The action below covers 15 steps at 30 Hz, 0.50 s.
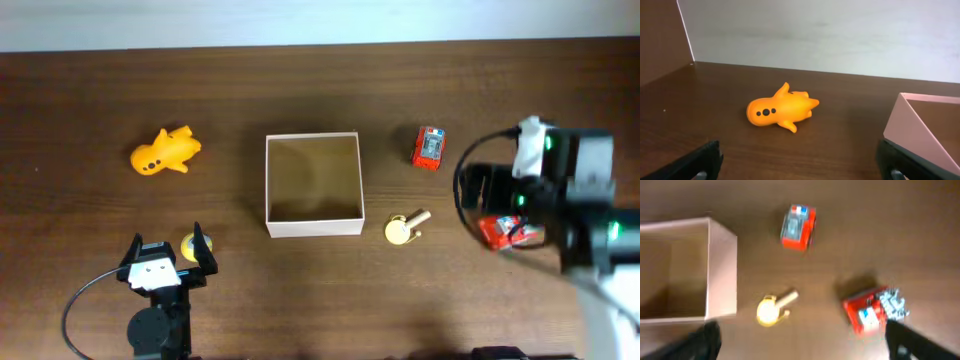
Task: Pack container
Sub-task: 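Move the right gripper over the small red toy car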
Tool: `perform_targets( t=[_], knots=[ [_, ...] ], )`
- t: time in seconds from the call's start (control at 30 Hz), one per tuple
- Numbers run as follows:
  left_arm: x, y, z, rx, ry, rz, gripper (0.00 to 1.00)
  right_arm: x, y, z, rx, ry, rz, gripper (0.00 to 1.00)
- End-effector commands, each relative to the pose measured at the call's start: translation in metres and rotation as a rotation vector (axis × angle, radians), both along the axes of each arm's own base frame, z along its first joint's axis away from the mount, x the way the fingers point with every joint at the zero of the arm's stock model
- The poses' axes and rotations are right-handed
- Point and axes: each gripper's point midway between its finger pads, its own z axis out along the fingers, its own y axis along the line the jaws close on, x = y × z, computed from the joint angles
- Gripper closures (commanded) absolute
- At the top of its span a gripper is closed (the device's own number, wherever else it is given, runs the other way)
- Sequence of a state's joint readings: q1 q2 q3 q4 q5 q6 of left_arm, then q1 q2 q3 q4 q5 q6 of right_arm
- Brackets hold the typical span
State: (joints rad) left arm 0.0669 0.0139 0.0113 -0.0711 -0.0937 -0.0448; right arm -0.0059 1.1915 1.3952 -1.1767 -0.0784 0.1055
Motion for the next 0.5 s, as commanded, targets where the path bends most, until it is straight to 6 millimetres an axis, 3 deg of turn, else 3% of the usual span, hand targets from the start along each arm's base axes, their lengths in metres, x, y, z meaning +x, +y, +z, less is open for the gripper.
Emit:
perform_targets(
  t=[0.0,0.1,0.27,0.47],
  knots=[
    [0.000,0.000,0.000,0.015,0.001,-0.003,0.01,0.023,0.006,0.022,0.029,0.024,0.015,0.01],
    [0.000,0.000,0.000,0.015,0.001,-0.003,0.01,0.042,0.021,0.024,0.101,0.042,0.062,0.01],
    [0.000,0.000,0.000,0.015,0.001,-0.003,0.01,0.068,0.037,0.007,0.179,0.063,0.111,0.01],
    [0.000,0.000,0.000,0.015,0.001,-0.003,0.01,0.094,0.038,-0.020,0.221,0.113,0.061,0.01]
  ],
)
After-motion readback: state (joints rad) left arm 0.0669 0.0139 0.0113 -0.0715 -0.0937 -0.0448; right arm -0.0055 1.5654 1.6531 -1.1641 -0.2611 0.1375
